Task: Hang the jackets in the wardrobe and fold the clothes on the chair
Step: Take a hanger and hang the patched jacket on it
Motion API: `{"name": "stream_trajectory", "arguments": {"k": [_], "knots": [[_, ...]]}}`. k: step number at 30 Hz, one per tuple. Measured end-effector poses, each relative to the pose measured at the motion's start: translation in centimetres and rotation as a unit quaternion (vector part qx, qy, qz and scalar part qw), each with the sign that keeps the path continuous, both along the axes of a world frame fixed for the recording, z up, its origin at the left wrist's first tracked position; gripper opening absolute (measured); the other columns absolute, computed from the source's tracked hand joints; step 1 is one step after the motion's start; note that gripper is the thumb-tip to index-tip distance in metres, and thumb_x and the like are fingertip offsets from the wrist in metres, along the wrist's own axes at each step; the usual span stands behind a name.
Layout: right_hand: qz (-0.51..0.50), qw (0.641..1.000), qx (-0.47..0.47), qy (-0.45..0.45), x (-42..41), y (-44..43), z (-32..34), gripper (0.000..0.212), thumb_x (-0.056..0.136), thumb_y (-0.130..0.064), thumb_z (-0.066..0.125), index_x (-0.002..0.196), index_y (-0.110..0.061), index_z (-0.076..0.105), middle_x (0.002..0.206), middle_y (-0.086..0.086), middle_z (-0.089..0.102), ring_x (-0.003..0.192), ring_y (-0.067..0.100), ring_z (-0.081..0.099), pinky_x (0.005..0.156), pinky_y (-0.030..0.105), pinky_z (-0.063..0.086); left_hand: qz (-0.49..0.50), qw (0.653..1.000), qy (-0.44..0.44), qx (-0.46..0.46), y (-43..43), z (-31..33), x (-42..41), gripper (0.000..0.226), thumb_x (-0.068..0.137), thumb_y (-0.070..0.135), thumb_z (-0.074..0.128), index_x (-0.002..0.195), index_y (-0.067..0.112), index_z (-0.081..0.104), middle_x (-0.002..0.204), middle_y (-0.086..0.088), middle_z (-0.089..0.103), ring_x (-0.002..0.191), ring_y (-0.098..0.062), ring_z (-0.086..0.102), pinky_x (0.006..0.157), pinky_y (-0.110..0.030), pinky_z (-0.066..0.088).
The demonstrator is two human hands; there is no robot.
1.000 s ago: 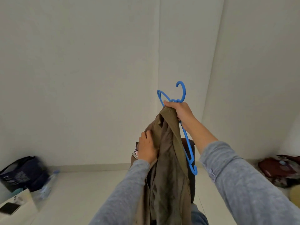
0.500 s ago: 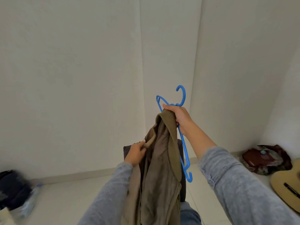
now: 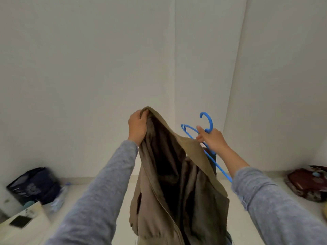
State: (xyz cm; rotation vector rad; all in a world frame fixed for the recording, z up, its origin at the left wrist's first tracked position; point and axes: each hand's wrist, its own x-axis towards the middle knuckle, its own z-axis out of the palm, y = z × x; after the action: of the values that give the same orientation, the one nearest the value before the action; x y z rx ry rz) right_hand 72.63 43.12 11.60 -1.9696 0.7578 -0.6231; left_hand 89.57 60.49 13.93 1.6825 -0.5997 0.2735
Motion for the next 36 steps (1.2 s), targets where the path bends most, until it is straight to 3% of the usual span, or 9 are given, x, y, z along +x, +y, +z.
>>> {"name": "stream_trajectory", "arguments": {"k": [2, 6, 9, 13, 21, 26, 29, 33, 36], "knots": [[-0.002, 1.0, -0.007, -0.028, 0.2, 0.5, -0.5, 0.051, 0.096, -0.042, 0.045, 0.079, -0.001, 0.069, 0.068, -0.006, 0.063, 0.07, 0.008, 0.055, 0.061, 0.015, 0.037, 0.024, 1.0, -0.012, 0.012, -0.3, 1.3, 0.1, 0.038, 0.096, 0.019, 0.046, 0.059, 0.016, 0.04, 0.059, 0.005, 0.042, 0.058, -0.011, 0.038, 0.062, -0.028, 0.029], [-0.004, 0.989, -0.021, -0.145, 0.4, 1.3, -0.5, 0.037, 0.093, -0.034, 0.054, 0.078, -0.003, 0.067, 0.055, -0.002, 0.051, 0.053, 0.014, 0.046, 0.051, 0.023, 0.036, 0.056, 0.997, -0.023, 0.053, -0.9, 1.7, 0.1, 0.035, 0.095, 0.017, 0.043, 0.061, 0.013, 0.04, 0.062, 0.001, 0.045, 0.057, -0.014, 0.038, 0.051, -0.02, 0.03], [0.013, 0.957, 0.105, -0.271, -0.3, 1.8, -0.5, 0.029, 0.089, -0.029, 0.063, 0.071, -0.007, 0.066, 0.045, -0.007, 0.032, 0.04, 0.007, 0.026, 0.039, 0.018, 0.025, 0.081, 0.996, -0.001, 0.031, -0.9, 1.0, 0.0, 0.031, 0.096, 0.015, 0.04, 0.065, 0.013, 0.042, 0.063, 0.004, 0.044, 0.057, -0.005, 0.039, 0.049, -0.006, 0.032], [0.043, 0.907, 0.242, -0.343, -1.2, 2.2, -1.9, 0.029, 0.089, -0.023, 0.061, 0.065, -0.008, 0.06, 0.039, -0.008, 0.025, 0.033, 0.005, 0.018, 0.034, 0.017, 0.016, 0.092, 0.996, 0.008, 0.016, -0.7, 0.9, 0.4, 0.036, 0.096, 0.012, 0.041, 0.06, 0.015, 0.037, 0.061, 0.003, 0.041, 0.055, -0.007, 0.035, 0.048, -0.008, 0.033], [0.035, 0.904, 0.303, -0.299, -2.3, 1.8, -6.4, 0.029, 0.088, -0.02, 0.062, 0.064, -0.003, 0.06, 0.038, -0.007, 0.027, 0.031, 0.004, 0.019, 0.032, 0.016, 0.016, 0.057, 0.998, -0.017, 0.028, 0.3, 1.3, 1.1, 0.029, 0.093, 0.017, 0.05, 0.065, 0.009, 0.052, 0.061, 0.002, 0.049, 0.055, -0.009, 0.04, 0.049, -0.018, 0.031], [0.051, 0.943, 0.257, -0.207, -2.2, 2.8, -7.3, 0.028, 0.087, -0.019, 0.064, 0.065, -0.002, 0.064, 0.038, -0.006, 0.029, 0.031, 0.005, 0.02, 0.033, 0.016, 0.017, -0.001, 1.0, 0.009, 0.008, 0.3, 1.6, 0.5, 0.031, 0.09, 0.02, 0.057, 0.061, 0.008, 0.055, 0.055, 0.003, 0.045, 0.052, -0.007, 0.037, 0.052, -0.021, 0.032], [0.029, 0.962, 0.216, -0.167, 0.0, 4.6, -6.4, 0.029, 0.087, -0.023, 0.066, 0.065, -0.004, 0.066, 0.041, -0.006, 0.034, 0.035, 0.006, 0.026, 0.036, 0.018, 0.023, -0.07, 0.996, 0.003, 0.057, -1.3, 2.0, -1.1, 0.033, 0.088, 0.022, 0.061, 0.062, 0.003, 0.058, 0.056, -0.002, 0.046, 0.056, -0.012, 0.041, 0.057, -0.026, 0.036], [-0.025, 0.992, 0.067, -0.103, 1.9, 6.3, -6.2, 0.034, 0.086, -0.025, 0.066, 0.066, 0.002, 0.068, 0.055, 0.008, 0.054, 0.051, 0.014, 0.048, 0.048, 0.017, 0.037, -0.146, 0.985, -0.013, 0.094, -2.0, 3.8, -3.2, 0.036, 0.087, 0.022, 0.064, 0.059, 0.005, 0.05, 0.055, -0.006, 0.039, 0.057, -0.016, 0.037, 0.058, -0.029, 0.032], [-0.051, 0.987, 0.086, -0.124, 2.1, 6.9, -6.3, 0.034, 0.087, -0.023, 0.065, 0.068, 0.006, 0.066, 0.053, 0.007, 0.048, 0.05, 0.016, 0.042, 0.049, 0.023, 0.033, -0.208, 0.96, -0.018, 0.188, -0.8, 5.7, -4.3, 0.032, 0.087, 0.025, 0.063, 0.068, 0.0, 0.057, 0.063, -0.009, 0.042, 0.058, -0.017, 0.037, 0.056, -0.027, 0.033]]}}
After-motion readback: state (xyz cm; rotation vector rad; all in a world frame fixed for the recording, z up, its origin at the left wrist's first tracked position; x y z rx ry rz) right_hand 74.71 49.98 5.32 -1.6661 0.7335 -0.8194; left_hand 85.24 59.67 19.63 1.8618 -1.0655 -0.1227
